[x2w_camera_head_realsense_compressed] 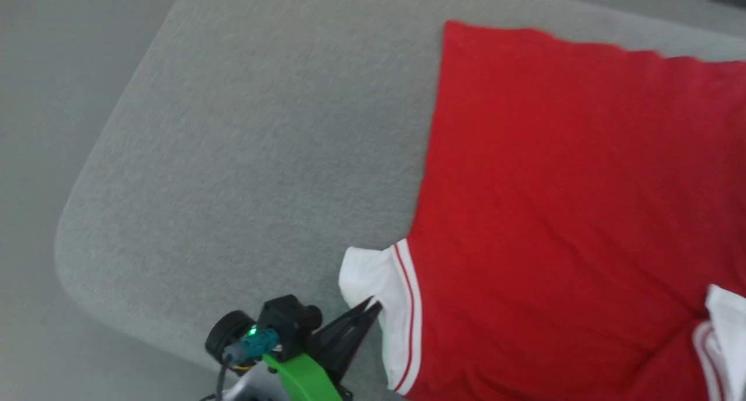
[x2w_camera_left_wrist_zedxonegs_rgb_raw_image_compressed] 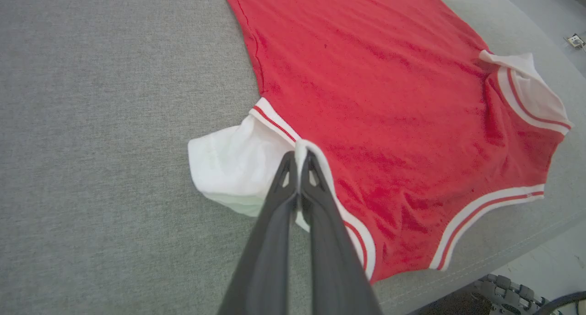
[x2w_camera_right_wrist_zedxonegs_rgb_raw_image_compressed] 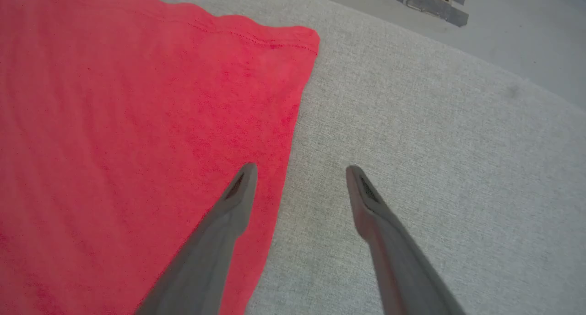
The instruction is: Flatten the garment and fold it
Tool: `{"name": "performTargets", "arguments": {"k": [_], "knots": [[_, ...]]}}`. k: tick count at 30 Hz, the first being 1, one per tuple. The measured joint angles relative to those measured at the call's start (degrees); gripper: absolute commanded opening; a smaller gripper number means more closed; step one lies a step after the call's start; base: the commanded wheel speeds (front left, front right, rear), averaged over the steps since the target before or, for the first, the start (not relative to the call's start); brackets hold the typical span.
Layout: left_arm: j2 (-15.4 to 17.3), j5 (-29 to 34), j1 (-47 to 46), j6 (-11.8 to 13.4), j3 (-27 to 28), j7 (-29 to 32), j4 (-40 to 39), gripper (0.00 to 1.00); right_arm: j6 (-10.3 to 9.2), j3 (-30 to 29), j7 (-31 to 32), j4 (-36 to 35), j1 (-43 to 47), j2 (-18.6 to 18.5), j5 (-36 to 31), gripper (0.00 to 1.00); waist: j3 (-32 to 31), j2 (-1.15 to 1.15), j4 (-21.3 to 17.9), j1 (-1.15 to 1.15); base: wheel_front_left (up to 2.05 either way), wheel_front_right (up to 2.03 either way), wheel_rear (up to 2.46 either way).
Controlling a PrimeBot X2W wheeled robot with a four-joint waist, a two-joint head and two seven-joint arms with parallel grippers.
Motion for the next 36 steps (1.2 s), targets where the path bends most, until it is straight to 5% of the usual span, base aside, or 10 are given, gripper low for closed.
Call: {"name": "performTargets", "arguments": {"k": [18, 19, 20, 21, 36], "knots": [[-3.6, 2.1, -2.1, -0.1, -3.6, -0.9, -1.3, 0.00, 0.00, -8.0, 5.6, 11.8, -14.5, -0.3, -15.9, 1.00, 11.5, 0.00, 11.4, 0.00, 0.00, 0.00, 0.00], [-3.7, 2.1, -2.1, -0.1, -3.6, -1.1, -1.1, 0.00, 0.00, -8.2, 5.6, 11.7, -14.4, -0.6, -16.0, 0.71, 11.8, 0.00, 11.7, 0.00, 0.00, 0.00, 0.00], [-3.8, 2.1, -2.1, -0.1, -3.7, -1.2, -1.0, 0.00, 0.00, -8.3, 5.6, 11.6, -14.4, -0.7, -16.1, 0.14, 12.0, 0.00, 12.0, 0.00, 0.00, 0.00, 0.00], [-3.9, 2.1, -2.1, -0.1, -3.7, -1.2, -0.8, 0.00, 0.00, -8.4, 5.6, 11.6, -14.4, -0.7, -16.1, 0.00, 12.1, 0.00, 12.1, 0.00, 0.00, 0.00, 0.00], [-1.5, 0.0, -1.1, 0.7, -0.6, -2.0, 4.5, 0.00, -0.01, -3.6, 2.3, 10.5, -2.0, 1.6, -12.1, 0.00, 5.1, 0.00, 7.8, 0.00, 0.00, 0.00, 0.00]]}}
